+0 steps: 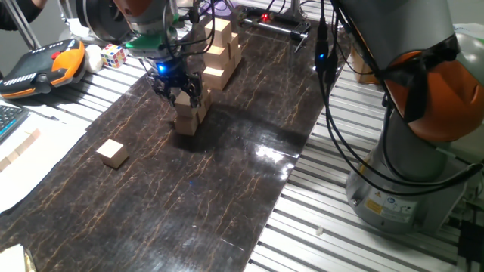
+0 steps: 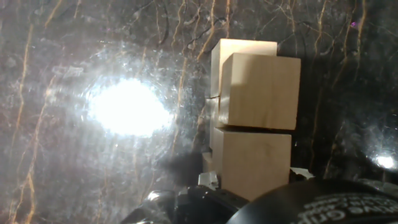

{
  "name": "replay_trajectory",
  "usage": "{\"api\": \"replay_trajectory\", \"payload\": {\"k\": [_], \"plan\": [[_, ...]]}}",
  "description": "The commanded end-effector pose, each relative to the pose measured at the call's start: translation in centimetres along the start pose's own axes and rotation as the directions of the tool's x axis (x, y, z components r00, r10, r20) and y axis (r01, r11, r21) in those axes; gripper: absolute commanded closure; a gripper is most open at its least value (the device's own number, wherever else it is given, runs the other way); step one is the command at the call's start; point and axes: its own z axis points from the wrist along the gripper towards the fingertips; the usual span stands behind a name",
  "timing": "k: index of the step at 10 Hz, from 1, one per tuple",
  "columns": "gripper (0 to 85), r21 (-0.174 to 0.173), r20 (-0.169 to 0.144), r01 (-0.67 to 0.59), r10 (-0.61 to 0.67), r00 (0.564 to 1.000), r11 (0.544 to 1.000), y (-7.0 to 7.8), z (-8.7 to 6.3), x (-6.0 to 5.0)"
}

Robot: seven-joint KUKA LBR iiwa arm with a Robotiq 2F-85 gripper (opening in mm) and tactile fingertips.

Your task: Stack the blocks into a pyramid shape

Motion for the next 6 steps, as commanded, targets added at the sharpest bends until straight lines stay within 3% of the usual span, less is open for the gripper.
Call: {"api": "replay_trajectory", "payload": {"k": [1, 6], "plan": [[26.3, 0.000, -0.003, 0.000, 0.000, 1.000, 1.000, -0.04, -0.06, 0.00], [24.3, 0.012, -0.001, 0.006, -0.006, 1.000, 1.000, -0.18, -0.33, 0.10]]}}
